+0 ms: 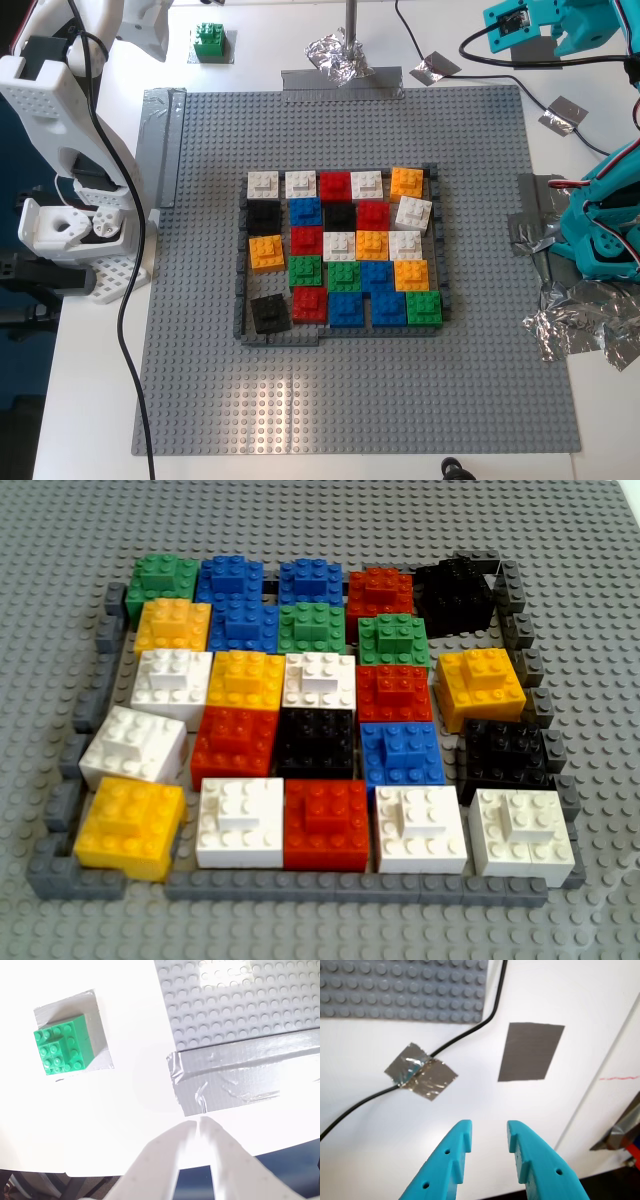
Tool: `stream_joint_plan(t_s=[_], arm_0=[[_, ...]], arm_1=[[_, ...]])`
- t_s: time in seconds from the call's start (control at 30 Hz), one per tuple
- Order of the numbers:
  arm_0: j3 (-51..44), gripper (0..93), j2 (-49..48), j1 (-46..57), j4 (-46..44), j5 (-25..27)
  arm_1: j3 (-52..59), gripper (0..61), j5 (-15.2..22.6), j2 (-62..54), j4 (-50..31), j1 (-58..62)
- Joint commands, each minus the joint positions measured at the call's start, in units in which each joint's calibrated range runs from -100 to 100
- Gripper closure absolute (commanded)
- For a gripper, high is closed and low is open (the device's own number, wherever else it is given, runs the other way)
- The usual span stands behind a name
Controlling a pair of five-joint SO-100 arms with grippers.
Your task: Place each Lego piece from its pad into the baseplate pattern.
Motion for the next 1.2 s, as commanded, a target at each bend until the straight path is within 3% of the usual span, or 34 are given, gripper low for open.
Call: stream_joint_plan(t_s=[0.0,0.37,0.5,0.7,0.97,1.17], arm_0=[[3.57,84.0,0.03,1.64,-4.69,0.09],[3.21,84.0,0.46,1.42,-4.69,0.09],[3.3,84.0,0.55,1.42,-4.69,0.09],[3.57,84.0,0.55,1.42,-4.69,0.09],[3.39,84.0,0.63,1.42,-4.69,0.09],[3.48,84.0,0.63,1.35,-4.77,0.09]], arm_1=[[7.24,60.4,9.28,-12.78,-19.01,22.3],[8.77,60.2,9.23,-13.29,-20.72,21.21],[8.95,56.7,10.41,-12.6,-21.53,20.7],[6.69,59.4,10.99,-8.74,-21.53,15.92],[-17.23,58.7,8.99,4.91,-5.91,9.75],[-27.53,58.7,5.81,10.92,-1.92,5.76]])
